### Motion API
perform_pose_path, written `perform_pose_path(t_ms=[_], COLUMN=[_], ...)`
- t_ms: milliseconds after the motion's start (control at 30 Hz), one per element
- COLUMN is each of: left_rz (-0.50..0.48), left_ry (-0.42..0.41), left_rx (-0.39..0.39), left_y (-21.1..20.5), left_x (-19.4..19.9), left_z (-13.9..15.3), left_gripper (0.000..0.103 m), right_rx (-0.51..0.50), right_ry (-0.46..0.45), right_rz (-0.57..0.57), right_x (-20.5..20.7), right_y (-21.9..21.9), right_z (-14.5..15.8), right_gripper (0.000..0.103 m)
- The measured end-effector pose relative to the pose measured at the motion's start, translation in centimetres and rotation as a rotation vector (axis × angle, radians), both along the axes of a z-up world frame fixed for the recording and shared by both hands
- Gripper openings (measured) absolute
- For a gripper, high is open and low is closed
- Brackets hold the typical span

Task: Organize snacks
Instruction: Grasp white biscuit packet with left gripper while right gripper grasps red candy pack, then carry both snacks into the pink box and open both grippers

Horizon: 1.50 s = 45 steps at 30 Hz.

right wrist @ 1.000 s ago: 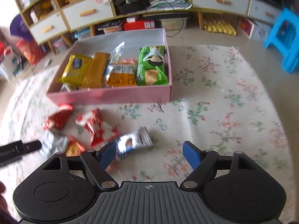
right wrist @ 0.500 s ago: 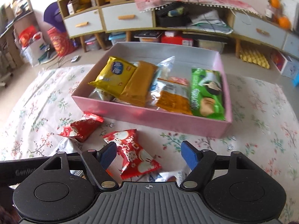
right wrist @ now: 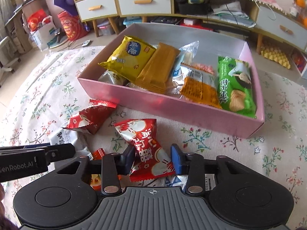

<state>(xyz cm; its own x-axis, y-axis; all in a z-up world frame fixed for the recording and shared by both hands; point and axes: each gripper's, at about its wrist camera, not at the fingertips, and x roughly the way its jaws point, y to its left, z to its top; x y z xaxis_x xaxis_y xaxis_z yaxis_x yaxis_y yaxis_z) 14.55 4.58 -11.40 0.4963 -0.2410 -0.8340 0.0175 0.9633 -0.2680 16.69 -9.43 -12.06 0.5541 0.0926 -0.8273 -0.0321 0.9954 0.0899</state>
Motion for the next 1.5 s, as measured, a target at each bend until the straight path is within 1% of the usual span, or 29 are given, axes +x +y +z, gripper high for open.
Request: perform_pose_path(t_ms=[33, 300, 400, 500, 600, 867, 1000, 1133, 1233, 1333, 1433, 1500], left_rz=[0.003, 0.030, 0.045, 0.050, 0.051, 0.059, 0.068, 0.060, 0.024, -0.039, -0.079, -0.107], left_ry=[-0.002, -0.032, -0.029, -0.028, -0.045, -0.093, -0.112, -0.157, -0.207, -0.275, -0.331, -0.362], left_rx=[-0.005, -0.034, -0.046, -0.055, -0.059, -0.125, -0.176, -0.191, -0.192, -0.187, -0.192, -0.197], left_y=[0.1, 1.5, 2.0, 2.1, 2.1, 2.8, 3.6, 3.4, 2.6, 1.8, 1.2, 0.9], left_x=[0.0, 0.1, 0.3, 0.4, 0.3, -0.1, -0.4, -0.3, 0.0, 0.0, 0.2, 0.7], left_z=[0.1, 1.5, 1.5, 1.5, 2.0, 3.8, 4.5, 5.2, 5.6, 6.1, 6.5, 6.7], left_gripper=[0.035, 0.033, 0.033, 0.033, 0.032, 0.032, 0.032, 0.032, 0.032, 0.032, 0.032, 0.032], right_rx=[0.012, 0.074, 0.106, 0.124, 0.136, 0.189, 0.220, 0.281, 0.334, 0.382, 0.452, 0.443], right_ry=[0.001, -0.014, -0.021, -0.020, -0.015, -0.031, -0.043, -0.060, -0.081, -0.107, -0.123, -0.132], right_rz=[-0.004, -0.040, -0.064, -0.087, -0.093, -0.092, -0.110, -0.158, -0.207, -0.293, -0.394, -0.437], right_x=[0.0, -0.7, -0.8, -0.8, -0.8, -1.3, -1.7, -2.0, -2.2, -2.3, -2.5, -2.5], right_y=[-0.2, -1.6, -2.5, -3.1, -3.3, -3.8, -4.7, -6.4, -8.1, -10.0, -12.4, -13.3], right_z=[0.2, 1.7, 2.2, 2.3, 2.4, 3.6, 4.3, 4.9, 5.3, 5.5, 5.2, 5.0], right_gripper=[0.028, 0.027, 0.027, 0.027, 0.027, 0.027, 0.027, 0.027, 0.027, 0.027, 0.027, 0.027])
